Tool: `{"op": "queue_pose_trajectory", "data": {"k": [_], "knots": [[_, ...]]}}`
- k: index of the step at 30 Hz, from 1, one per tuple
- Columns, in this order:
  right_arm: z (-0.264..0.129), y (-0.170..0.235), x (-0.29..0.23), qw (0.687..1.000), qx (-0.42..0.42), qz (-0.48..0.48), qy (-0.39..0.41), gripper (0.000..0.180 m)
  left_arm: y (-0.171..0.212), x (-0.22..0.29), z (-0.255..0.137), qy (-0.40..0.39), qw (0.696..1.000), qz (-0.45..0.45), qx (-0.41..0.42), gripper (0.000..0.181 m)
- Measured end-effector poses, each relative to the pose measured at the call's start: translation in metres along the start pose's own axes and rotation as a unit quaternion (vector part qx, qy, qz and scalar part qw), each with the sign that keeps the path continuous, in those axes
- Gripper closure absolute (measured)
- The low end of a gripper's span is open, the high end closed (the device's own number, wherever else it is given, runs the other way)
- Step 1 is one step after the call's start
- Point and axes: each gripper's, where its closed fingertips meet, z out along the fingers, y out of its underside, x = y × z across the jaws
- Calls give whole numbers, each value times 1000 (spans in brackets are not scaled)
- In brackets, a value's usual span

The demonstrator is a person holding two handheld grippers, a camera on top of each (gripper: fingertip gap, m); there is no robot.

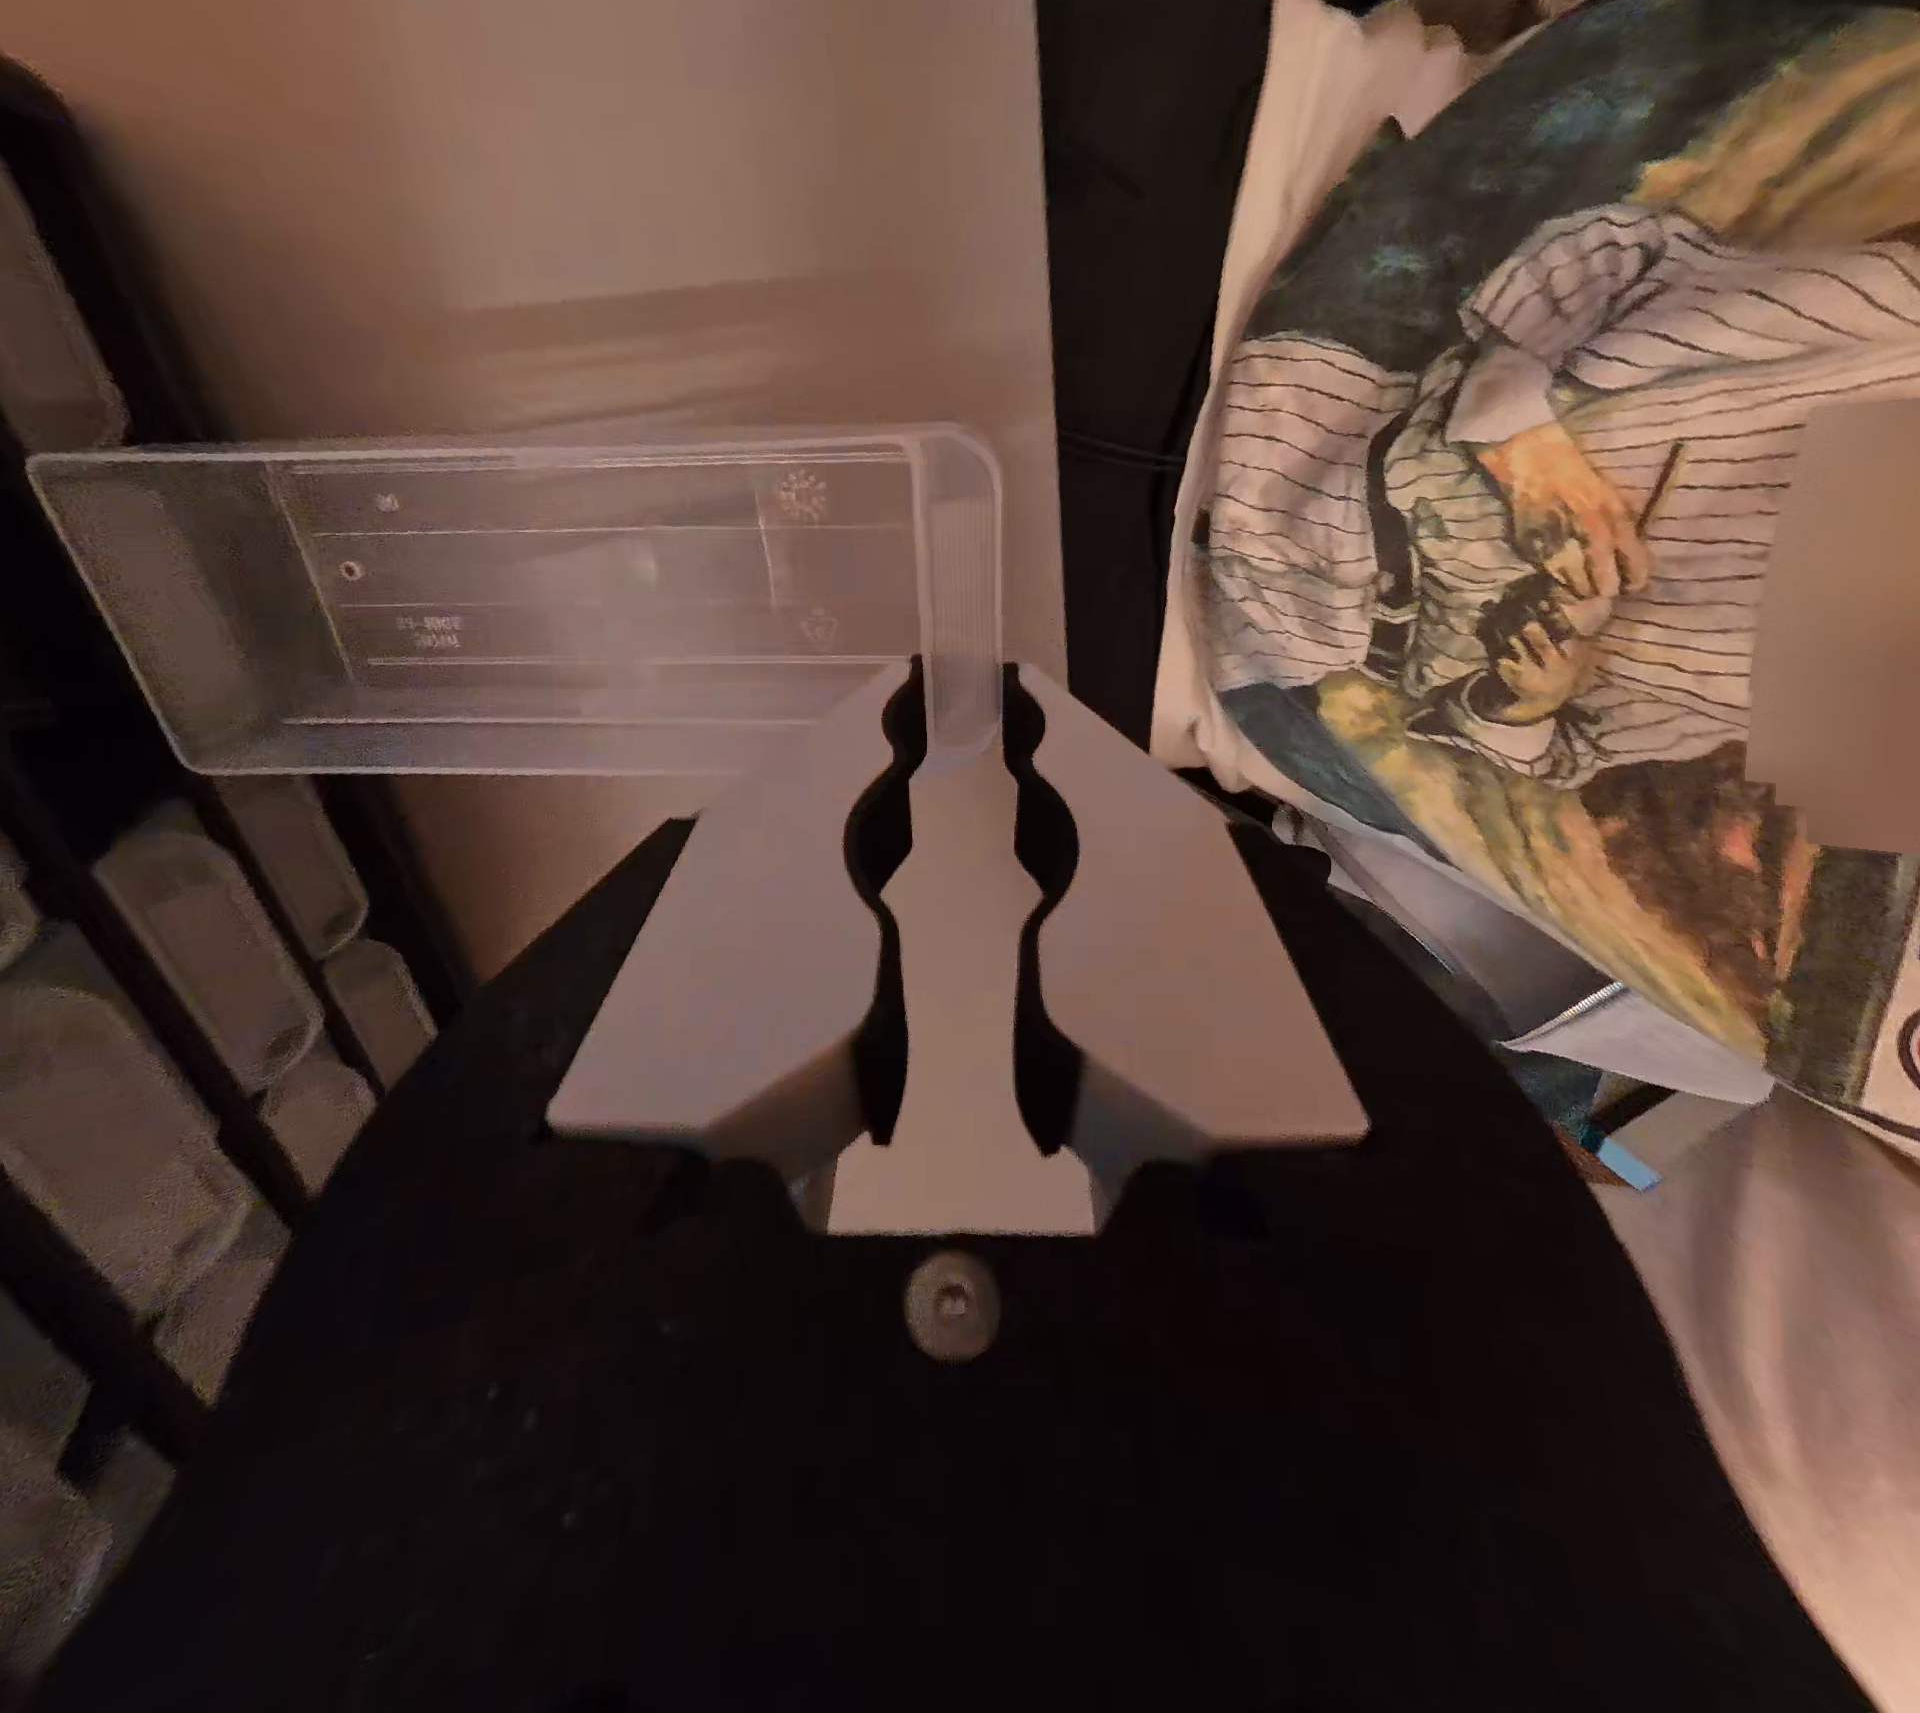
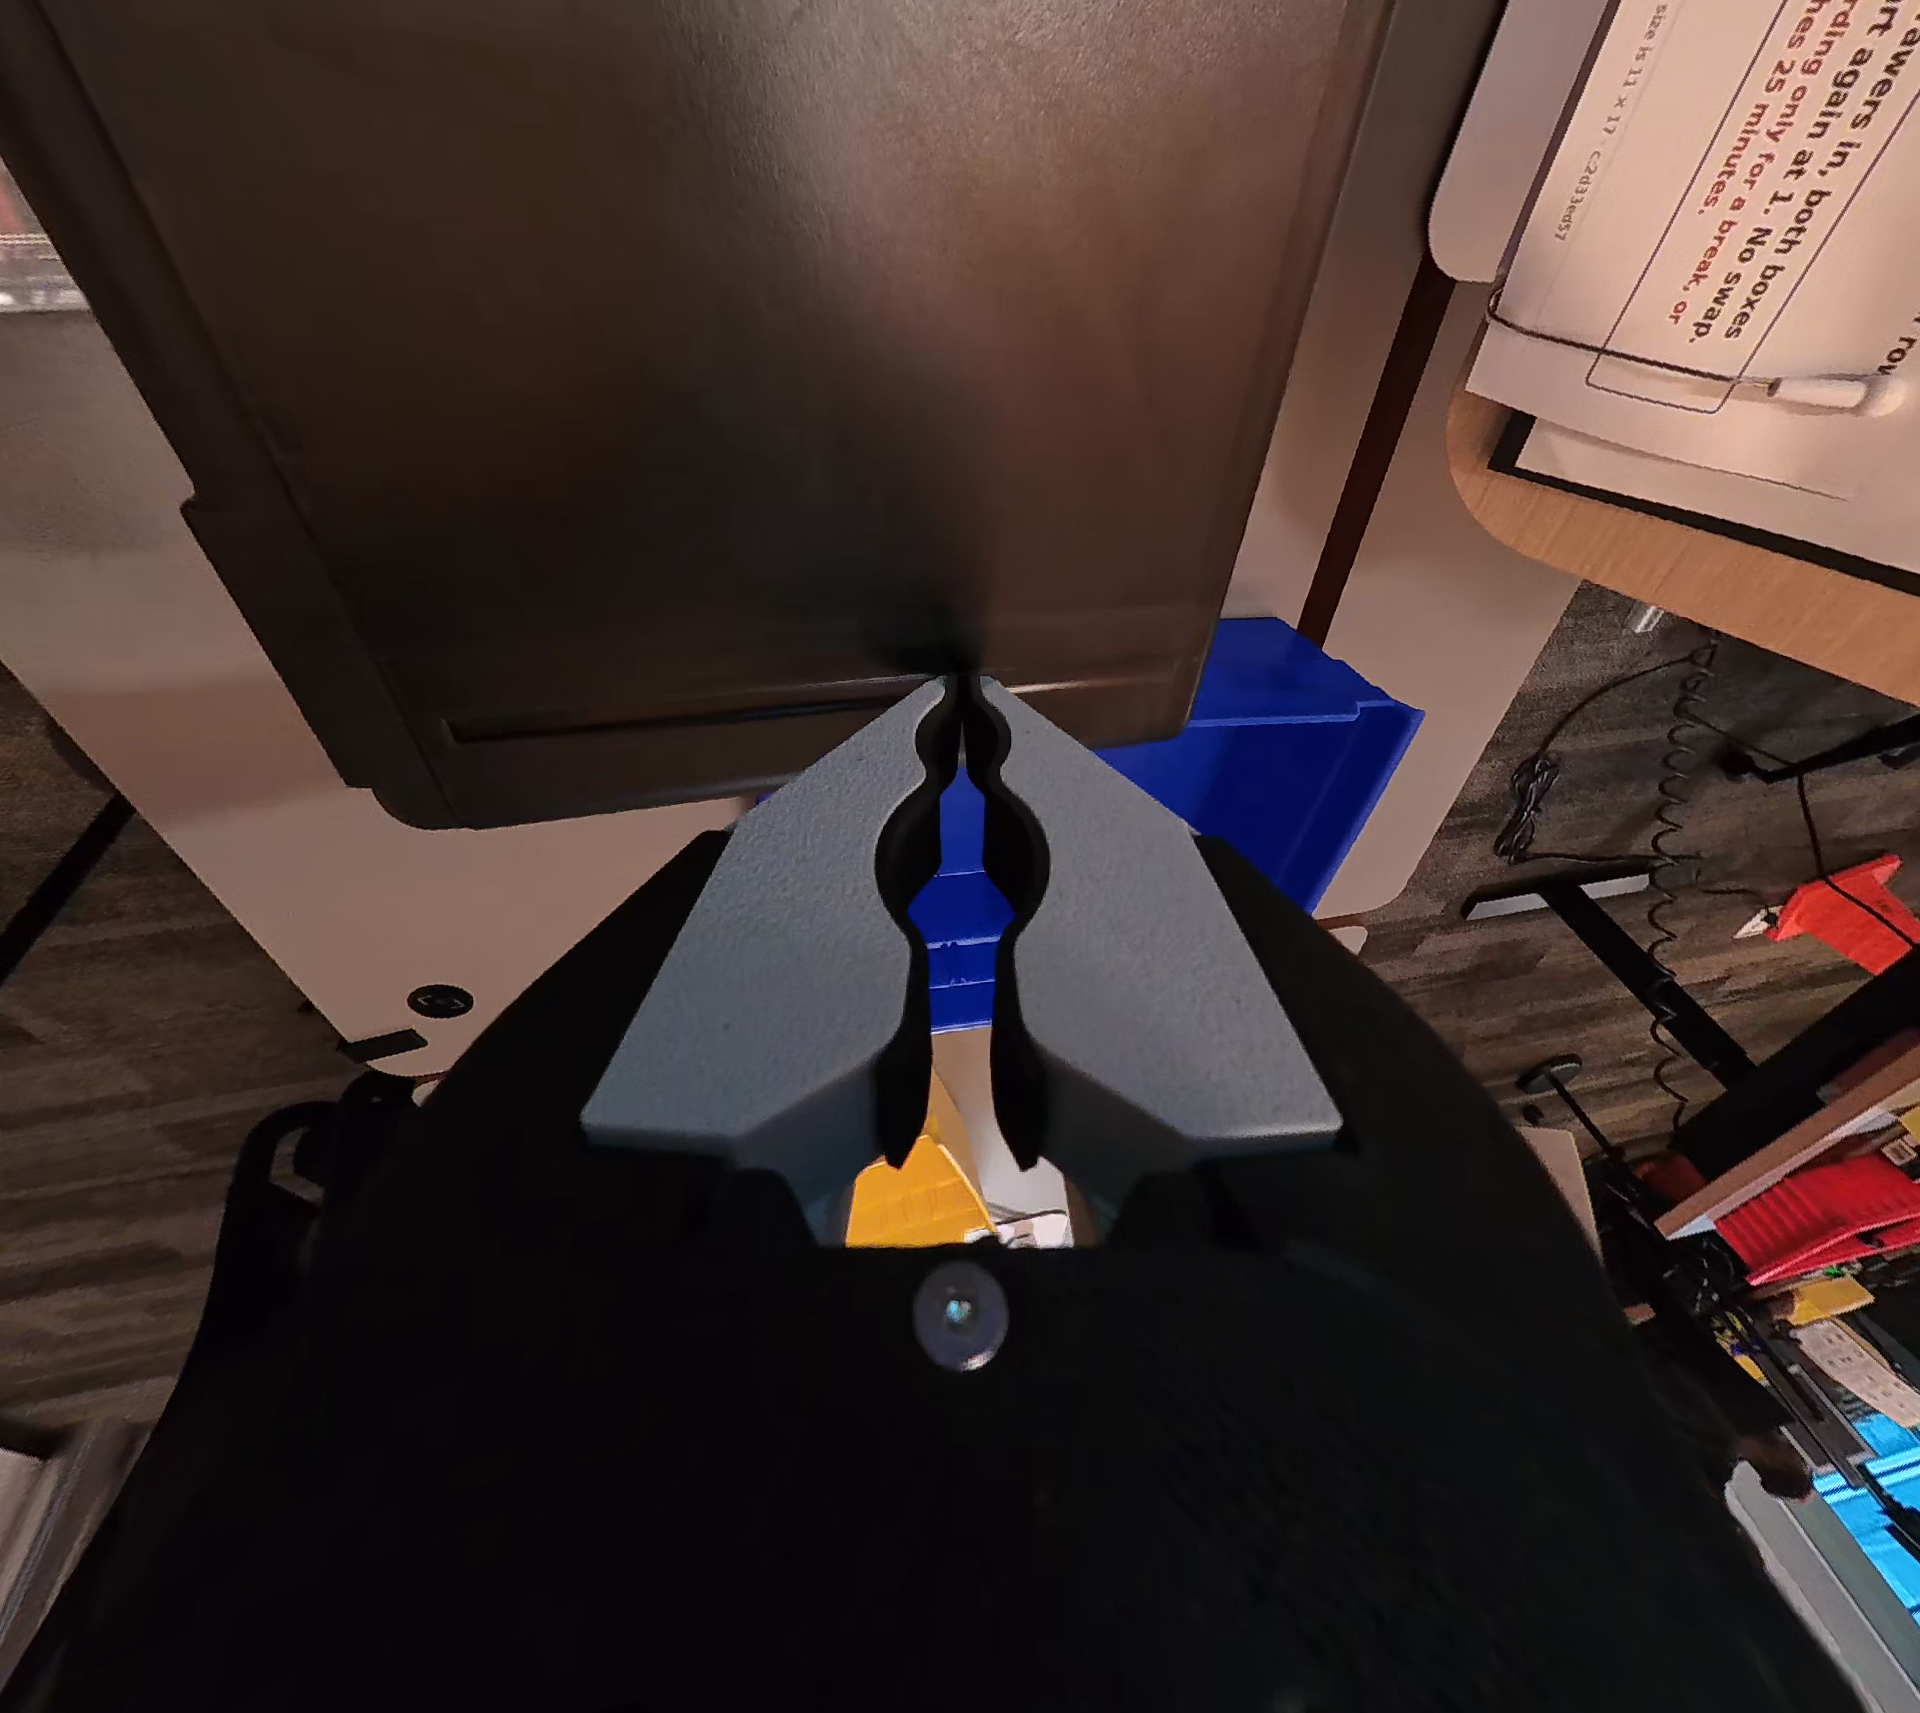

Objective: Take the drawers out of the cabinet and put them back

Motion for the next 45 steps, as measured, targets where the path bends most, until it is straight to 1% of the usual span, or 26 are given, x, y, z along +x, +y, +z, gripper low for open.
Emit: {"op": "queue_pose_trajectory", "data": {"k": [1,8,13,20,24,29,33,36,38,40,45], "knots": [[0,0,0,1000,0,-2,1,180,-1,-4,0,-5,1000,-6,-4,170],[0,0,0,1000,1,-7,0,180,-4,-13,-2,-2,999,-41,-19,170],[0,0,0,1000,1,-8,3,180,-5,-17,-7,2,999,-53,-12,170],[0,0,0,1000,5,-7,6,180,-8,-22,-14,-34,998,-56,-8,170],[0,0,0,1000,7,-6,9,180,-1,-29,-2,-84,995,-47,-34,169],[0,0,0,1000,10,-4,10,180,3,-32,7,-163,985,-34,-38,169],[0,0,0,1000,9,-5,9,180,3,-33,10,-193,981,-32,-14,168],[0,0,0,1000,8,-5,10,180,-1,-36,9,-234,972,-34,18,167],[0,0,0,1000,9,-5,9,180,0,-40,13,-274,961,-28,25,167],[0,0,0,1000,10,-4,6,180,3,-46,20,-326,945,-18,15,167],[0,0,0,1000,12,-4,8,180,6,-59,35,-450,893,14,3,166]]}}
